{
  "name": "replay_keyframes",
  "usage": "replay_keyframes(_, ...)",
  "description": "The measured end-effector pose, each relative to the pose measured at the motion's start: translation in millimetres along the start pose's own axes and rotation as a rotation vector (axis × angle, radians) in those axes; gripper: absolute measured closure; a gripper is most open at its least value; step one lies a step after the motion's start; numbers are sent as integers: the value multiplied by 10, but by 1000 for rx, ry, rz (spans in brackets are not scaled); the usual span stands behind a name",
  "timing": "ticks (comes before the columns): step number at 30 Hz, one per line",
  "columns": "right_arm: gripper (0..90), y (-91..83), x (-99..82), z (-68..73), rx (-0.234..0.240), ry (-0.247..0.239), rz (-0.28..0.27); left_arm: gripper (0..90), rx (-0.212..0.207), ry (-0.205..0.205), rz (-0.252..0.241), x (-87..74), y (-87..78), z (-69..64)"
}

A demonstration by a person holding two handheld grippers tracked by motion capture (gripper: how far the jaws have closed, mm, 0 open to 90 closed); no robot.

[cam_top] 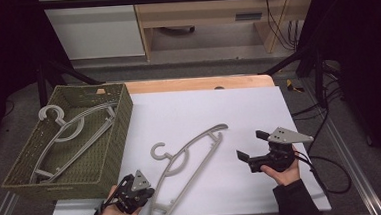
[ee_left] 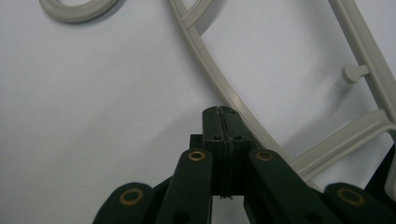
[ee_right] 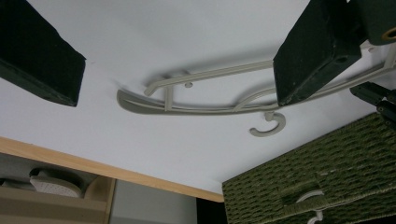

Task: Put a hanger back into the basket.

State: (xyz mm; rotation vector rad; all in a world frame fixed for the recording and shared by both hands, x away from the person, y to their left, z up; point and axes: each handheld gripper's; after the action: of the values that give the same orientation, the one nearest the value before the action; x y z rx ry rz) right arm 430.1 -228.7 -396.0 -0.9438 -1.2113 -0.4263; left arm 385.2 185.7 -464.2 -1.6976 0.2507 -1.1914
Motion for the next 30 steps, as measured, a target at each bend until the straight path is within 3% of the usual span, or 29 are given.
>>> replay_keyframes(5, 27, 63, -4, 72, 19, -14, 20, 895, -45, 5, -15, 38, 41, -95)
replay_keyframes(10, 40, 137, -20, 136, 29, -19, 37, 895, -42, 27, -24, 64, 73, -170)
replay_keyframes(21, 91, 383, -131, 267, 26, -7, 133, 895, -66, 46, -51, 124, 122, -280)
replay_keyframes(25, 105, 501, -173, 344, 8, 3, 169, 886, -69, 37, -66, 132, 108, -237)
replay_keyframes(28, 119, 566, -182, 393, -5, 1, 188, 843, -58, 22, -97, 132, 50, -182)
replay_keyframes(30, 124, 663, -194, 478, -25, 11, 220, 784, -44, -20, -189, 134, -85, -64)
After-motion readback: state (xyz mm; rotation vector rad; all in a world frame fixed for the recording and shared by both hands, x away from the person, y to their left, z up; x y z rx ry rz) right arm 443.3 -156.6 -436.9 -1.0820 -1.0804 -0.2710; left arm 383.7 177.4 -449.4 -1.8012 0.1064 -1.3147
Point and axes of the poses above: each handheld gripper's, and its own axes: y roughly forward along the jaws, x roughly out of its top, z roughly to its left, and after that the axes turned 5 degrees about -x, right-handed
